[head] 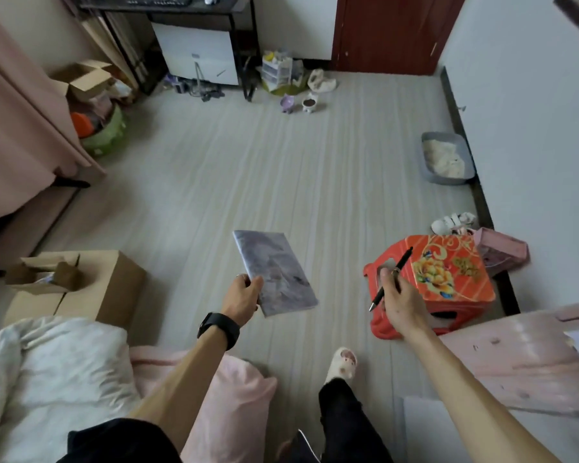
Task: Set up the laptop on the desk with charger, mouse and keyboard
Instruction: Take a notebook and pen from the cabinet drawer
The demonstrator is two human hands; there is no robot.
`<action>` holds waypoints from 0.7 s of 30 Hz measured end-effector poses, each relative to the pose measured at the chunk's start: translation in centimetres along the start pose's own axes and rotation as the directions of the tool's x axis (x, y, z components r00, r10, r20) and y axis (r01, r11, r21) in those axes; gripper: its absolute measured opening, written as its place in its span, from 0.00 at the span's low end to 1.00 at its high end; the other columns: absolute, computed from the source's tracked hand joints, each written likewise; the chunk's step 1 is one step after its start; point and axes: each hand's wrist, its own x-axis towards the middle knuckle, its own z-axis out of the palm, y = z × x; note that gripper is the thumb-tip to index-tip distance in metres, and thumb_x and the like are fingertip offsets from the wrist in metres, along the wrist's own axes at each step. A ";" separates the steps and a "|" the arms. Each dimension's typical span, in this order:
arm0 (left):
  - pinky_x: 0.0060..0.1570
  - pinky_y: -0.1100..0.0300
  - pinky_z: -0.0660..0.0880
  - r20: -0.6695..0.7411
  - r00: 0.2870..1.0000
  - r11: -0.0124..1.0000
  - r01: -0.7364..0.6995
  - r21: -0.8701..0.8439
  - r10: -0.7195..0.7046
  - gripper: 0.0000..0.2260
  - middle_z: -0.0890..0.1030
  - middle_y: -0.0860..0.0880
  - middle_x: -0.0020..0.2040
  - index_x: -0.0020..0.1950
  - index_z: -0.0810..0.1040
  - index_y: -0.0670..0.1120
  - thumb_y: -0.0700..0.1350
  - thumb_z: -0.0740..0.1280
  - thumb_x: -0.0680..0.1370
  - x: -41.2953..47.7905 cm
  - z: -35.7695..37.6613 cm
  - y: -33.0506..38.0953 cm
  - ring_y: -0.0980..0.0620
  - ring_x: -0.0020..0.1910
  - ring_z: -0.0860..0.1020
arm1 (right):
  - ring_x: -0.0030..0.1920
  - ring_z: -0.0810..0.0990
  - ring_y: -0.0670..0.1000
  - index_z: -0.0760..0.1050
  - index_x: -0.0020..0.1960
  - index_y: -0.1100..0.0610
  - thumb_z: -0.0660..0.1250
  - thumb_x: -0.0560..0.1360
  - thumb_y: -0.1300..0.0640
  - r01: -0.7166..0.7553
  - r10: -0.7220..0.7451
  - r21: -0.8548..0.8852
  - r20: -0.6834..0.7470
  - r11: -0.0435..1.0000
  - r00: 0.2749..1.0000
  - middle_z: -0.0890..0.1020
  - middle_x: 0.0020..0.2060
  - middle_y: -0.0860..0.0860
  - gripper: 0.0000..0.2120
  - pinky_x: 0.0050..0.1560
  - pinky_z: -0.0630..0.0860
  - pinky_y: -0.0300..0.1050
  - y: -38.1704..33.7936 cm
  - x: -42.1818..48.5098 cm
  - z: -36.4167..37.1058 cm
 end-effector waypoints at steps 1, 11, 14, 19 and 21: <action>0.38 0.52 0.74 -0.002 1.000 1.000 -0.008 0.004 0.008 0.10 0.77 0.44 0.41 0.45 0.70 0.42 0.48 0.60 0.81 2.7 0.1 1.9 0.47 0.38 0.75 | 0.31 0.76 0.53 0.72 0.42 0.65 0.56 0.83 0.42 0.000 0.000 0.008 -0.004 1.000 1.000 0.78 0.33 0.61 0.27 0.29 0.69 0.37 -0.9 3.0 0.3; 0.50 0.39 0.78 -0.098 0.991 0.992 0.087 -0.094 -0.096 0.17 0.80 0.43 0.45 0.47 0.71 0.43 0.57 0.61 0.72 25.1 -0.6 16.6 0.41 0.44 0.80 | 0.32 0.74 0.55 0.67 0.36 0.60 0.59 0.83 0.43 0.031 -0.024 -0.045 0.149 0.999 0.989 0.75 0.29 0.53 0.24 0.36 0.69 0.48 -13.0 32.9 5.3; 0.49 0.40 0.78 -0.132 0.984 0.988 0.103 -0.112 -0.118 0.18 0.81 0.40 0.49 0.47 0.72 0.42 0.57 0.61 0.73 29.5 -2.1 20.1 0.39 0.48 0.81 | 0.31 0.73 0.54 0.66 0.36 0.59 0.59 0.82 0.42 0.046 -0.034 -0.055 0.212 0.997 0.977 0.74 0.28 0.52 0.24 0.35 0.68 0.47 -17.8 39.2 7.0; 0.50 0.41 0.78 -0.187 0.974 0.987 0.104 -0.126 -0.126 0.19 0.83 0.40 0.50 0.49 0.73 0.38 0.55 0.61 0.77 39.8 -6.9 25.0 0.39 0.48 0.82 | 0.32 0.73 0.53 0.66 0.35 0.57 0.59 0.82 0.43 0.138 -0.111 -0.076 0.282 0.988 0.953 0.74 0.28 0.50 0.23 0.36 0.69 0.46 -26.8 49.9 12.7; 0.50 0.43 0.78 -0.210 0.970 0.988 0.095 -0.124 -0.120 0.18 0.83 0.41 0.49 0.49 0.74 0.39 0.55 0.61 0.78 45.4 -9.6 26.5 0.41 0.48 0.82 | 0.32 0.74 0.52 0.66 0.35 0.57 0.60 0.82 0.42 0.161 -0.134 -0.072 0.288 0.984 0.948 0.73 0.28 0.50 0.24 0.36 0.70 0.46 -30.2 54.5 15.7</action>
